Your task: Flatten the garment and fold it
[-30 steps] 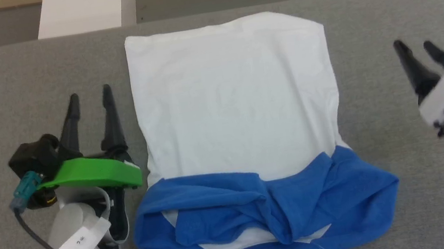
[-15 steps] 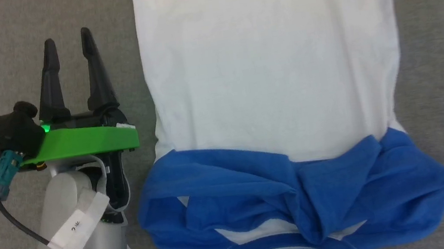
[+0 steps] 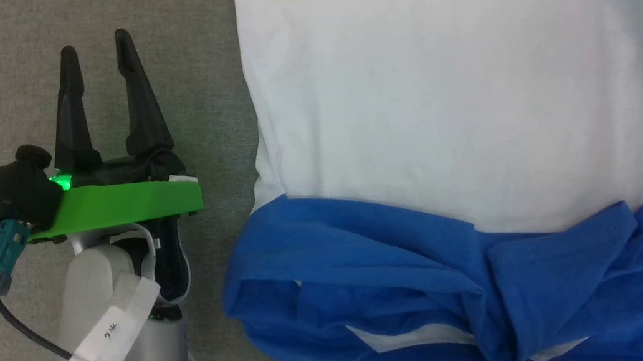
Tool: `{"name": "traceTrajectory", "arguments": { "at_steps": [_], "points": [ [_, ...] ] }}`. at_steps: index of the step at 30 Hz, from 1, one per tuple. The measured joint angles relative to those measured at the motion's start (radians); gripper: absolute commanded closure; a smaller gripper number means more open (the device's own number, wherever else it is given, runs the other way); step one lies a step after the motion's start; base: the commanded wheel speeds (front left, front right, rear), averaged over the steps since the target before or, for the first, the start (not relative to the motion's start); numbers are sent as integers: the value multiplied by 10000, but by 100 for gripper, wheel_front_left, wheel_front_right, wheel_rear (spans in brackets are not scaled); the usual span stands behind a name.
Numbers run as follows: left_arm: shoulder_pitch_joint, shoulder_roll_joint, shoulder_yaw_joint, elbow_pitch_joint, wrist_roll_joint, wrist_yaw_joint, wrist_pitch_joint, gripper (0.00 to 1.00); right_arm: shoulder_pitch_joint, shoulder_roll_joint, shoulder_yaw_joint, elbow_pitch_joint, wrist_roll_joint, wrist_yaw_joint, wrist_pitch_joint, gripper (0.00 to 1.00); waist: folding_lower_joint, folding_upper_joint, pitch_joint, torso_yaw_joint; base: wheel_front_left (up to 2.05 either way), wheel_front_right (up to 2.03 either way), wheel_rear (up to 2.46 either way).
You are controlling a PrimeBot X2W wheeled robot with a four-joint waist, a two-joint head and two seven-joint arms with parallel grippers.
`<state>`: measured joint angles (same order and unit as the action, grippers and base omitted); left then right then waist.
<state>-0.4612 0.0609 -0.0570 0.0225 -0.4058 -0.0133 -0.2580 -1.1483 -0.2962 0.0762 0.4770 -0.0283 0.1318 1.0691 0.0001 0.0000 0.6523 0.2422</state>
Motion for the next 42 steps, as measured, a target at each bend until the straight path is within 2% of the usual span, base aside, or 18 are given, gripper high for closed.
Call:
{"name": "traceTrajectory", "arguments": {
  "at_steps": [3,4,5,6,11,14,18,22,27,31,37,42],
  "points": [
    [0,-12,50,29,2,-36,0,0,-154,-27,61,-4,284,-4,412,0,0,0,132,90,0,0,0],
    [2,-13,50,52,2,-50,-2,0,-180,-13,-23,-6,410,-2,548,23,0,0,144,91,0,0,0],
    [2,-15,48,104,2,-94,0,0,-197,-10,-36,-35,523,-2,646,86,0,0,148,76,0,0,0],
    [2,-17,42,150,12,-127,-2,0,-197,10,-31,-75,604,-2,715,100,0,0,146,47,0,0,0],
    [-190,81,-58,391,71,-316,104,0,-137,242,-10,-343,1041,-2,671,100,0,0,89,-182,0,0,0],
    [-860,447,-79,399,96,-431,667,0,12,282,48,-495,1264,0,274,100,0,0,19,-398,0,0,0],
    [-2366,1191,-144,474,61,-593,2188,0,42,332,211,-719,1563,0,-441,100,0,0,-81,-772,0,0,0],
    [-4158,1864,-366,1248,-73,-767,4090,0,35,468,608,-920,1889,0,-1045,100,0,0,-129,-1211,0,0,0],
    [-5785,2385,-755,2688,-226,-840,6612,0,-7,688,1246,-1149,2491,0,-1425,100,0,0,-71,-1811,0,0,0],
    [-6475,2658,-1072,3638,-211,-755,8416,0,-88,671,1674,-1327,2888,0,-1666,100,0,0,81,-2244,0,0,0],
    [-6904,2922,-1335,4220,-148,-531,10046,0,-201,550,2150,-1570,3329,0,-1912,100,0,0,485,-2670,0,0,0],
    [-7073,3081,-1475,4102,-136,-387,10817,0,-214,259,2477,-1662,3388,0,-2004,100,-1,1,789,-2850,0,0,0]
  ]
}}
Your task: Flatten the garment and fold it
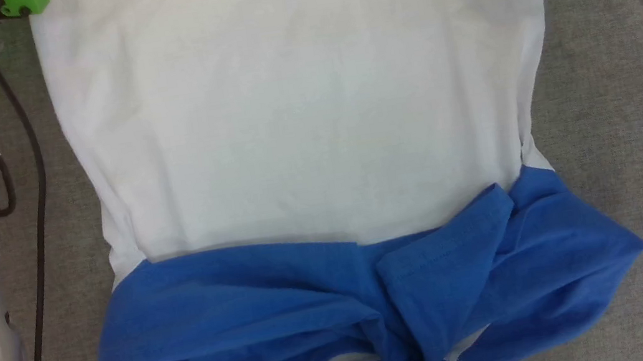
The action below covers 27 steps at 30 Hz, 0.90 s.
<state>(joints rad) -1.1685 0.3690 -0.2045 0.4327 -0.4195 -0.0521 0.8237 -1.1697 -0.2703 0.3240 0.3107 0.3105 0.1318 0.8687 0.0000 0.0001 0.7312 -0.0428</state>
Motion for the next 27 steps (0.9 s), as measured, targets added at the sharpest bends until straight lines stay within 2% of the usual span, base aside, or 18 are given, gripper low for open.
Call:
{"name": "traceTrajectory", "arguments": {
  "at_steps": [2,3,4,7,15,20,27],
  "points": [
    [-35,12,50,-111,-86,132,401,0,0,-48,36,-6,35,0,-71,100,0,0,84,-34,0,0,0],
    [-49,23,86,-194,-148,151,523,53,-1,-73,63,-19,33,2,-79,100,-1,0,111,-38,0,0,0],
    [-44,27,150,-288,-280,153,606,100,-1,-102,79,-23,33,2,-84,100,0,0,139,-38,0,0,0],
    [14,-52,320,-566,-658,150,573,100,-3,-155,96,-23,35,2,-159,100,0,0,163,6,0,0,0],
    [474,-589,1244,-834,-1381,128,-1526,100,-5,-203,-82,255,-27,2,-934,100,0,0,-144,131,0,0,0],
    [575,-593,1519,-836,-1689,-217,-2612,100,-9,-194,-376,614,-205,4,-1670,100,0,0,-634,260,0,0,0],
    [834,-562,1315,-575,-1756,-581,-3735,100,-16,-138,-825,1250,-679,10,-2964,100,0,0,-1571,506,0,0,0]
  ]
}}
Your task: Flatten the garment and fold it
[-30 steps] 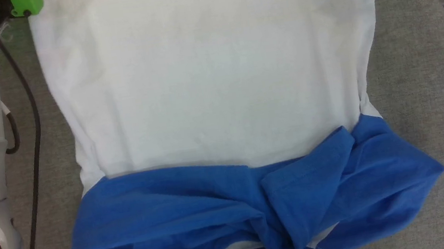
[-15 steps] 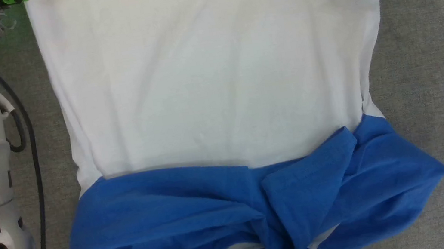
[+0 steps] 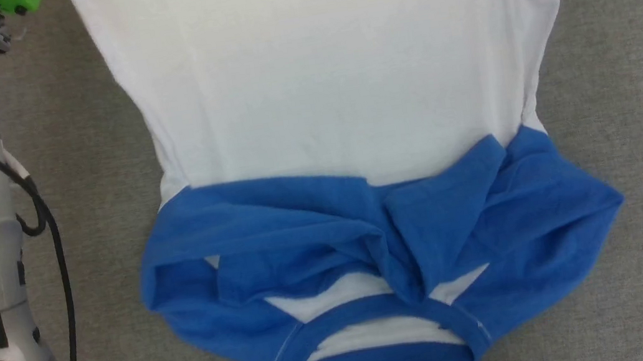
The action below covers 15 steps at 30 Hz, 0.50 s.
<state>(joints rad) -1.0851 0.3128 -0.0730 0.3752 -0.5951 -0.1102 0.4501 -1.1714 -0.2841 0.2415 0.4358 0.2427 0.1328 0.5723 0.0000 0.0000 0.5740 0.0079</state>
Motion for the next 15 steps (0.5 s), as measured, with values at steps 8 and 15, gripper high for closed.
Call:
{"name": "traceTrajectory", "arguments": {
  "at_steps": [8,15],
  "points": [
    [577,59,-527,176,-15,-128,-974,100,168,77,-249,589,-232,0,-894,100,0,0,-1199,292,0,0,0],
    [2006,73,-1212,77,-313,-138,-1371,100,1569,19,-90,844,382,0,-1170,100,-1,0,-2302,492,0,0,0]
  ]
}}
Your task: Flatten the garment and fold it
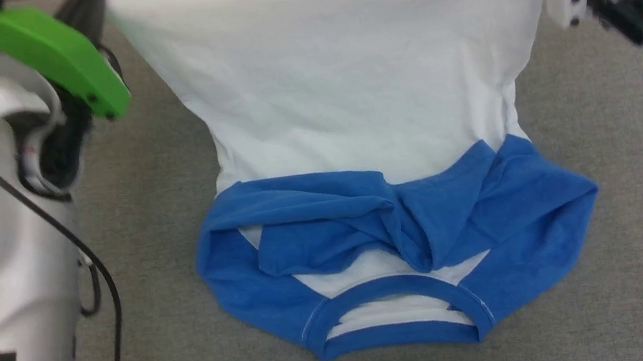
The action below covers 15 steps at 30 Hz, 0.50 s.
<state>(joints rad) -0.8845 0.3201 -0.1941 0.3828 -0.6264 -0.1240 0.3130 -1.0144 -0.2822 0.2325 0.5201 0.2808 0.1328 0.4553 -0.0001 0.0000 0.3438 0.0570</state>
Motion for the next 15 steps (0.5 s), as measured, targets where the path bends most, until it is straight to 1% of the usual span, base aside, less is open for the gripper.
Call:
{"name": "traceTrajectory", "arguments": {
  "at_steps": [7,11,15],
  "points": [
    [2235,155,-1028,-1106,-748,0,-698,100,1937,-311,50,-236,826,-2,-171,100,0,0,-1134,99,0,0,0],
    [3460,299,-1162,-1544,-970,0,-1062,100,3126,-353,-59,-642,1292,-2,-253,100,0,0,-1655,113,0,0,0],
    [4530,353,-1210,-2092,-968,0,-1492,100,4216,-414,-337,-1083,1549,-2,-290,100,0,0,-2006,103,0,0,0]
  ]
}}
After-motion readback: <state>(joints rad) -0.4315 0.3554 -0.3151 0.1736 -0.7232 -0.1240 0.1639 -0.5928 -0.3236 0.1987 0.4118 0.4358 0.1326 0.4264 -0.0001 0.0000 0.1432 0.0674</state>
